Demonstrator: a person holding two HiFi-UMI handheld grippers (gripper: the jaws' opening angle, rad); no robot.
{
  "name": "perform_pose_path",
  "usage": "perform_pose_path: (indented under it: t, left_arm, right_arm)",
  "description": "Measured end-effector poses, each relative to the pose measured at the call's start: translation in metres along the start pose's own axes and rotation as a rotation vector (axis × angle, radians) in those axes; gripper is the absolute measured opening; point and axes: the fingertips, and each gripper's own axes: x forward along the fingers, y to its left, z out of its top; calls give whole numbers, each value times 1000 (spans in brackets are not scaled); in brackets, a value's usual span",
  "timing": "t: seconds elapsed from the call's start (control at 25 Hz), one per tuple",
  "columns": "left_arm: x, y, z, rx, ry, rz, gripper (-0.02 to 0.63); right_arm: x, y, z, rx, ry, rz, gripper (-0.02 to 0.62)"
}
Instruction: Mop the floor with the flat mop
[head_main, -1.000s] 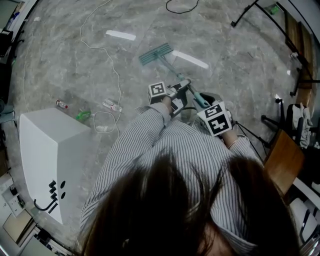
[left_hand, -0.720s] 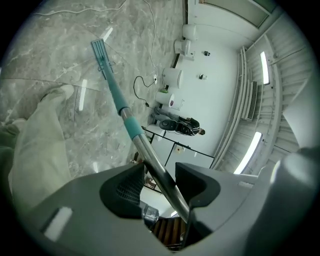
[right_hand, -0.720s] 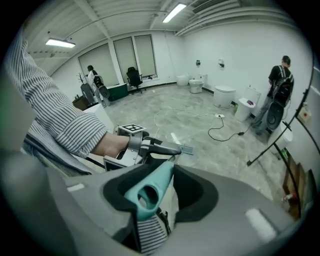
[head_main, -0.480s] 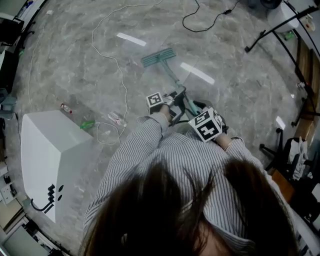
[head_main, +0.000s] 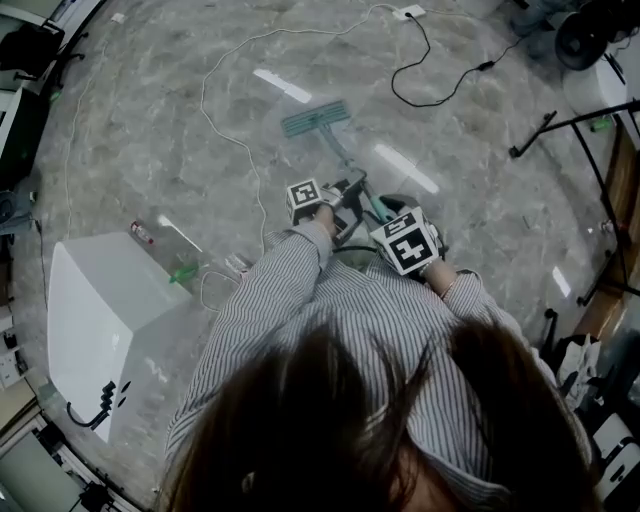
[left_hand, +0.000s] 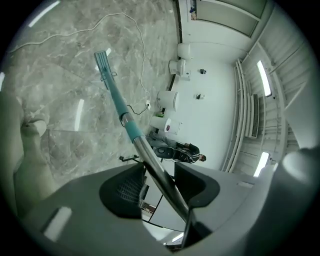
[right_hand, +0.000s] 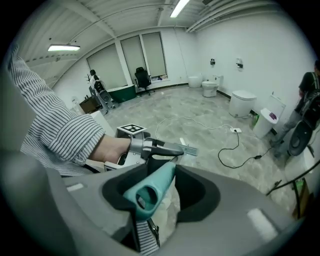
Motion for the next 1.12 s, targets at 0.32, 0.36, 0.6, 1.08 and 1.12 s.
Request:
perform_pose_path:
  t: [0.32, 0.36, 0.6, 1.08, 1.12]
  left_arm:
    - [33, -41, 137, -14, -71, -44, 196]
    - [35, -47, 158, -11, -67, -40, 196]
    - [45, -98, 270, -7, -30, -16, 198]
    - [49, -145, 392, -67, -142, -139, 206]
    - [50, -145, 392, -67, -138, -141, 206]
  right_arm:
    - [76, -44, 112, 53, -17, -5, 170]
    - [87, -47, 130, 48, -12, -6, 170]
    - [150, -65, 240, 85, -11, -21, 172]
    - [220, -74, 349, 107, 15, -41, 178]
    - [220, -75, 349, 104, 17, -42, 178]
